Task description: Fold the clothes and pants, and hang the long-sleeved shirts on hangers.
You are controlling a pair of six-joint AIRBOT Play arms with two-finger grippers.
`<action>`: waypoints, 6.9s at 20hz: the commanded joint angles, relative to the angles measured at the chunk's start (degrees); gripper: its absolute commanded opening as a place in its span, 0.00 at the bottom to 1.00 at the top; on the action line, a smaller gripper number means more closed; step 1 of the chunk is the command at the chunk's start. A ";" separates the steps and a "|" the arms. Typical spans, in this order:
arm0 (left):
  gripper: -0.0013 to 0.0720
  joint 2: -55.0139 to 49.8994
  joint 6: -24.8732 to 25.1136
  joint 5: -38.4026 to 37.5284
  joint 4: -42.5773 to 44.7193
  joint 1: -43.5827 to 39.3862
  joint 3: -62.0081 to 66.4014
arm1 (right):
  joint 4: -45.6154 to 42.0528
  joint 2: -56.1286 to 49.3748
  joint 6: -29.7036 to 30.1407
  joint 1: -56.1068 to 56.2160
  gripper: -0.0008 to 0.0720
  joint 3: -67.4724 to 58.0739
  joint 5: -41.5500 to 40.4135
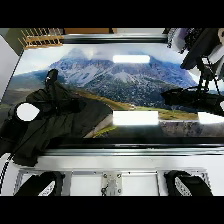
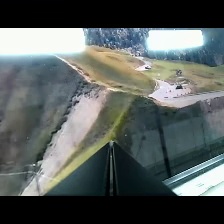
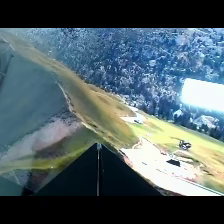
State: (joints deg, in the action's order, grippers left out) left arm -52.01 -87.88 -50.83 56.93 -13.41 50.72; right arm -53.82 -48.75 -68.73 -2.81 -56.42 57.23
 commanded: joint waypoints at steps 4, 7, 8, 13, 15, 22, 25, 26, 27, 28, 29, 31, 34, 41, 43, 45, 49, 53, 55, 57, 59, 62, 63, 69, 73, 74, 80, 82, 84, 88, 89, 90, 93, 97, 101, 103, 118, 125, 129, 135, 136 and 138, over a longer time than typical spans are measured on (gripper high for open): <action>0.05 0.02 0.00 0.02 0.02 0.00 -0.02 | 0.02 0.04 -0.02 0.07 0.04 -0.07 0.02; 0.05 0.02 -0.04 0.11 0.00 0.00 -0.02 | 0.02 0.04 0.00 0.07 0.04 -0.07 0.02; 0.05 0.02 -0.04 0.52 -0.09 0.00 -0.02 | 0.02 0.04 -0.02 0.07 0.04 -0.07 0.02; 0.05 0.04 0.00 1.40 0.59 2.69 2.01 | 0.02 0.04 0.00 0.07 0.04 -0.07 0.02; 0.54 0.04 0.66 0.74 0.79 7.30 5.27 | 0.02 0.04 -0.02 0.07 0.04 -0.07 0.02; 0.97 -4.11 -6.56 -15.61 42.05 15.61 8.83 | 0.02 0.04 -0.02 0.07 0.04 -0.07 0.02; 0.97 -11.41 -8.22 -15.19 45.24 17.27 6.51 | 0.02 0.02 0.00 0.07 0.04 -0.07 0.02; 0.97 -13.57 -8.35 -13.73 45.35 17.20 5.14 | 0.02 0.02 0.00 0.04 0.04 -0.07 0.00; 0.97 -15.87 -9.22 -11.96 45.40 17.20 3.65 | 0.02 0.02 0.00 0.07 0.04 -0.07 0.02; 0.97 -17.73 -10.34 -10.38 45.38 17.20 2.38 | 0.02 0.04 0.00 0.07 0.04 -0.07 0.02; 0.97 -19.34 -11.39 -8.66 45.18 17.00 1.03 | 0.02 0.02 -0.02 0.04 0.04 -0.07 0.00; 0.97 -21.62 -12.09 -6.29 45.13 16.11 -0.90 | 0.02 0.02 0.00 0.07 0.04 -0.07 0.02; 0.58 -22.82 -12.07 -5.62 45.11 14.88 -1.07 | 0.02 0.02 -0.02 0.07 0.04 -0.07 0.02; 0.05 -18.23 -9.86 -4.74 36.00 -0.59 13.14 | 0.70 0.02 -0.02 0.11 0.04 -0.07 -1.64; 0.05 -16.79 -9.77 -0.98 31.74 -9.03 17.79 | 1.75 0.02 -0.26 0.09 0.04 -0.07 -1.90; 0.05 -17.16 -9.79 1.99 31.58 -17.49 22.27 | 3.96 0.04 0.09 0.09 0.04 -0.09 -2.34; 0.05 -22.62 -9.77 1.90 31.56 -29.70 31.19 | 3.30 0.81 5.73 -4.09 0.04 -0.15 -2.99; 0.88 -26.45 -12.33 0.85 31.52 -31.10 34.56 | 3.32 2.34 2.19 -12.33 0.04 -0.13 -2.89; 0.88 -25.55 -16.22 -0.20 31.50 -26.56 33.20 | 3.54 2.69 0.74 -15.13 0.04 -0.13 -2.73; 0.88 -23.37 -19.43 -0.46 31.34 -19.04 29.09 | 3.52 2.64 -0.33 -15.69 0.04 -0.11 -2.45; 0.88 -22.47 -20.72 -1.25 29.49 -10.34 24.17 | 3.54 2.51 -0.28 -15.63 0.04 -0.07 -1.05; 0.88 -24.98 -12.39 -2.38 11.65 2.73 17.94 | 3.54 2.12 -0.31 -15.65 0.04 0.46 1.36; 0.88 -26.27 -7.87 -2.73 4.61 5.68 15.85 | 3.54 2.03 -0.31 -15.65 0.04 0.74 2.05; 0.88 -36.68 10.60 -5.90 -17.22 10.82 8.94 | 4.00 1.42 -0.31 -15.58 0.04 1.49 3.91; 0.88 -42.07 14.64 -6.58 -22.16 7.82 11.26 | 4.17 1.22 -0.31 -15.56 0.04 1.49 3.93; 0.88 -43.21 14.60 -6.99 -22.21 7.10 12.55 | 4.17 1.22 -0.31 -15.56 0.04 1.49 4.00; 0.28 -45.90 14.56 -8.17 -22.12 3.30 20.85 | 4.17 0.63 -0.28 -15.56 0.04 1.53 7.67; 0.04 -45.70 14.38 -10.60 -22.16 3.65 24.24 | 3.80 -0.31 -0.28 -15.34 0.04 1.55 10.80; 0.04 -43.10 14.40 -12.48 -21.94 5.53 29.00 | -2.21 -0.46 -2.27 -11.61 0.04 1.55 10.32; 0.04 -34.73 14.38 -12.44 -20.37 11.87 38.21 | -19.32 -4.55 -22.29 3.80 0.04 1.55 3.02; 0.04 -33.22 14.36 -12.50 -17.92 12.96 39.67 | -18.56 -7.61 -24.48 6.84 0.06 1.55 1.38; 0.04 -31.95 14.29 -12.48 -15.17 13.90 40.61 | -16.68 -11.10 -24.52 9.31 0.32 1.55 0.15; 0.05 -29.20 13.57 -12.66 -9.99 15.37 40.41 | -10.56 -23.02 -24.48 14.56 0.99 1.53 -4.39; 0.05 -28.55 13.46 -12.85 -10.01 16.72 37.97 | 4.59 -34.53 -17.44 19.74 0.99 1.53 -10.25; 0.05 -28.61 13.46 -12.44 -10.01 16.96 36.94 | 9.16 -39.50 -16.50 25.29 0.99 1.44 -11.15; 0.05 -28.61 13.46 -11.72 -10.05 16.96 36.96 | 9.09 -40.06 -16.48 28.11 0.99 1.33 -11.78; 0.04 -28.37 6.78 -15.63 -10.64 10.38 72.46 | -24.00 -24.72 -17.81 12.24 0.04 -37.05 8.61; 0.04 -10.08 12.94 11.85 -9.09 -0.96 60.63 | -23.39 -15.13 -19.21 6.84 0.04 -62.86 9.18; 0.05 -4.46 6.73 3.30 6.10 2.89 53.83 | -23.37 -13.81 -22.27 10.64 0.04 -55.34 11.96; 0.05 4.76 -2.01 -12.09 14.93 26.71 27.76 | -15.08 -14.25 -23.67 29.38 0.04 -26.75 10.64; 0.05 6.08 -2.16 -12.41 14.88 30.69 22.95 | -13.38 -14.91 -23.67 31.89 0.08 -23.34 8.24; 0.05 7.48 -2.10 -12.48 13.25 36.17 15.19 | -12.39 -17.33 -23.63 34.95 0.81 -20.41 5.70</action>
State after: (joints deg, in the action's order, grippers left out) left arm -47.57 -88.73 -60.49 70.06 13.85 77.19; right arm -69.93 -64.10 -92.01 26.11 -84.44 66.94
